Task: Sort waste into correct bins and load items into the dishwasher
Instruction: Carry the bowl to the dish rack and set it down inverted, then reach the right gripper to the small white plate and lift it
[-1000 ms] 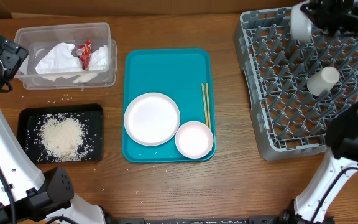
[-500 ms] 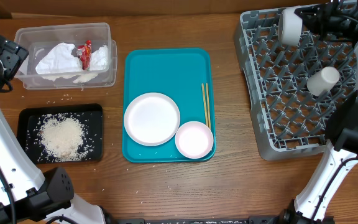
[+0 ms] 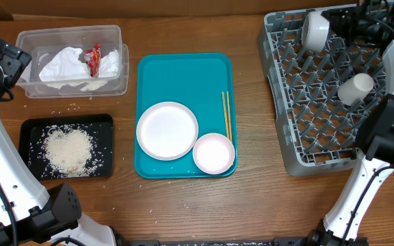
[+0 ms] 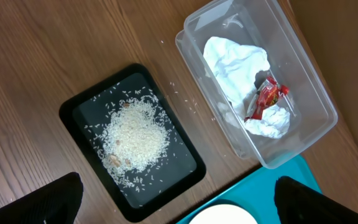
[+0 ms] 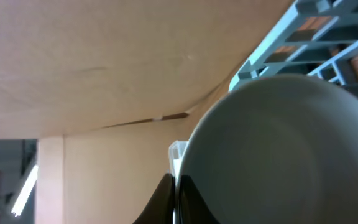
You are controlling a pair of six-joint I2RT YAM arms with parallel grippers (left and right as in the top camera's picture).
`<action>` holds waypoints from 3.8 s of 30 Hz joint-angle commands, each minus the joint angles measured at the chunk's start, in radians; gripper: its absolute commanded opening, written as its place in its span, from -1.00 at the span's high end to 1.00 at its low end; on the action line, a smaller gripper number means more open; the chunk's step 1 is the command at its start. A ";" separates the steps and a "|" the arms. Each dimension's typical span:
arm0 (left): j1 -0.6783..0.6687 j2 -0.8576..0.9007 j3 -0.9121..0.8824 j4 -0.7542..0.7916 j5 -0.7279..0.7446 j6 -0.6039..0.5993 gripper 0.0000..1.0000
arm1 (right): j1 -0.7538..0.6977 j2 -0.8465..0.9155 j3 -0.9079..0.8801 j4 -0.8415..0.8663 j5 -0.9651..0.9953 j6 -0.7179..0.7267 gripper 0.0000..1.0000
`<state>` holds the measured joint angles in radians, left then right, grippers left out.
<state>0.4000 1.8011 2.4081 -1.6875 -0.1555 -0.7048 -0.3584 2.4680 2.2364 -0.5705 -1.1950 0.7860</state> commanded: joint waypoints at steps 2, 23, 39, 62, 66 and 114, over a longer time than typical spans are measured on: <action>-0.001 0.010 -0.005 -0.002 -0.001 -0.013 -1.00 | -0.003 0.022 0.007 -0.018 0.107 0.014 0.92; -0.001 0.010 -0.005 -0.002 -0.001 -0.013 -0.99 | -0.190 -0.172 0.119 -0.352 0.434 -0.067 0.07; -0.001 0.010 -0.005 -0.002 -0.001 -0.013 -0.99 | 0.128 -0.303 0.119 -0.570 0.810 -0.389 0.37; -0.001 0.010 -0.005 -0.002 -0.001 -0.013 -1.00 | 0.921 -0.298 0.042 -1.085 1.045 -0.430 -0.20; -0.001 0.010 -0.005 -0.002 -0.001 -0.013 -1.00 | 1.045 -0.298 -0.068 -1.033 1.066 -0.380 -0.18; -0.001 0.010 -0.005 -0.002 -0.001 -0.013 -1.00 | 1.194 -0.304 -0.243 -0.903 1.089 -0.226 0.93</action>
<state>0.4000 1.8011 2.4081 -1.6875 -0.1532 -0.7048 0.8585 2.1708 1.9068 -1.4528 -0.0986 0.5709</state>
